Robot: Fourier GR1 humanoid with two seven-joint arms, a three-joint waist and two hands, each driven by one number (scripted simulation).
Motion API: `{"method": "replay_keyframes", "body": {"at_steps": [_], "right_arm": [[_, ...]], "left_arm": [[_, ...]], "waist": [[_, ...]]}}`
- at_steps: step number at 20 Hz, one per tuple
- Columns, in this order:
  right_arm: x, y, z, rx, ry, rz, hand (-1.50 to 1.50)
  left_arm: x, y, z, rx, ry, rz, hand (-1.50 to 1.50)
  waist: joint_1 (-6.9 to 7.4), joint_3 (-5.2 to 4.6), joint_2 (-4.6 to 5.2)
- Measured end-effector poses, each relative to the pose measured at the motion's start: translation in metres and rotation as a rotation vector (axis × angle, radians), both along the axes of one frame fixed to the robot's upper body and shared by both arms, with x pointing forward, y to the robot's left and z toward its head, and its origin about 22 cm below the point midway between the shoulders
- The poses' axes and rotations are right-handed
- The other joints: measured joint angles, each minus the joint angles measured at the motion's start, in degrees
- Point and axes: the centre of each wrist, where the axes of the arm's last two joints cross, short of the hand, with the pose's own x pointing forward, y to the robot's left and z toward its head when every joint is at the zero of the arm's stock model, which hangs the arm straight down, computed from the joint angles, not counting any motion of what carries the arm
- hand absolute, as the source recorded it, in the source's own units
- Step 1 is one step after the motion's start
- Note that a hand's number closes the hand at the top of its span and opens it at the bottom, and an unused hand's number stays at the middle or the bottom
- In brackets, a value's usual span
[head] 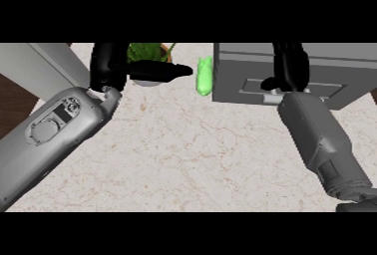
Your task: Pick up the can, place it into the drawer and close the drawer
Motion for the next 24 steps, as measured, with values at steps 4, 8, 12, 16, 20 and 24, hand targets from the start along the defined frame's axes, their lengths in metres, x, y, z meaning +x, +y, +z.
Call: {"method": "replay_keyframes", "body": {"at_steps": [4,8,12,16,20,24], "right_arm": [[0.008,0.003,0.011,-0.018,0.024,0.008,-1.5],[0.013,0.003,0.019,-0.014,0.042,0.021,-1.5],[0.017,0.002,0.025,0.001,0.066,0.051,-1.5],[0.019,0.005,0.03,0.081,0.05,0.105,-1.5],[0.02,0.006,0.033,0.202,0.035,0.155,-1.5],[0.022,0.015,0.037,0.342,0.022,0.215,-1.5]], "left_arm": [[-0.007,0.005,-0.005,0.007,-0.001,-0.007,-1.5],[-0.009,0.012,-0.003,0.01,-0.004,-0.009,-1.5],[-0.013,0.018,-0.004,0.009,-0.005,-0.015,-1.5],[-0.015,0.022,-0.008,0.008,-0.008,-0.008,-1.5],[-0.019,0.025,-0.015,0.006,-0.002,-0.006,-1.5],[-0.022,0.031,-0.022,0.004,0.001,0.001,-1.5]], "waist": [[0.26,0.0,0.41],[0.25,0.13,0.78],[0.25,0.24,1.03],[-0.24,0.41,1.26],[-0.57,0.48,1.19],[-0.8,0.52,1.17]]}}
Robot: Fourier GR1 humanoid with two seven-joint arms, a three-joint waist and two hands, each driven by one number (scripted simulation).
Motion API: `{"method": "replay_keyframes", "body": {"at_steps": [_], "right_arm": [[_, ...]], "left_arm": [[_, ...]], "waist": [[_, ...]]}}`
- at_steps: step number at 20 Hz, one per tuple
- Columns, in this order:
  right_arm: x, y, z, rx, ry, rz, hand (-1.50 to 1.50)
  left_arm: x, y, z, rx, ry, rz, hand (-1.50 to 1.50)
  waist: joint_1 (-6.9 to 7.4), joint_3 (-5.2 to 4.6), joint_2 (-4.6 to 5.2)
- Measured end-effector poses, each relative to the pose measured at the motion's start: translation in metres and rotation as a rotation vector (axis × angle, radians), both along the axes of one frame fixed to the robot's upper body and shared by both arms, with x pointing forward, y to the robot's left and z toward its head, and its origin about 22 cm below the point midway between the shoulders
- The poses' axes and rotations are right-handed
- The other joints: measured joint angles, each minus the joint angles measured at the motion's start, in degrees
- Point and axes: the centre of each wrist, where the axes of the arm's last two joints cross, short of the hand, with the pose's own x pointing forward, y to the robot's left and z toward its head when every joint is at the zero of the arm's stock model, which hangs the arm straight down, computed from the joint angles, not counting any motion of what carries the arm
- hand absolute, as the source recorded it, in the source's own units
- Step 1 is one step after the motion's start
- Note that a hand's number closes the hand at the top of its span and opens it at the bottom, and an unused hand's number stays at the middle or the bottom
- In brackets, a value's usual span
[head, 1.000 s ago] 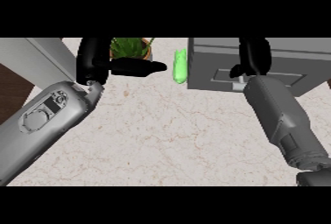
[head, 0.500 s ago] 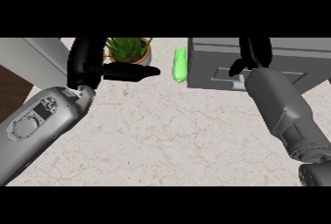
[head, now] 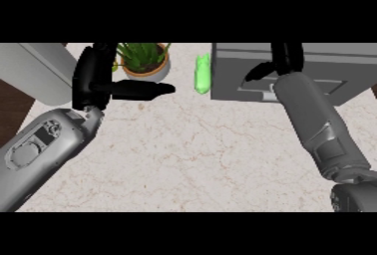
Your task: Pick up the can, place it into the drawer and close the drawer
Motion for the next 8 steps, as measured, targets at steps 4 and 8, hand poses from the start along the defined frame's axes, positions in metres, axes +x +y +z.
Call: {"method": "replay_keyframes", "body": {"at_steps": [4,8], "right_arm": [[0.002,0.013,0.005,0.202,0.006,0.047,-1.5],[0.003,0.021,0.007,0.341,0.001,0.085,-1.5]], "left_arm": [[-0.002,0.009,-0.006,-0.001,0.01,0.017,-1.5],[-0.004,0.01,-0.01,0.0,0.003,0.026,-1.5]], "waist": [[-0.38,0.02,-0.25],[-0.88,-0.04,-0.38]]}}
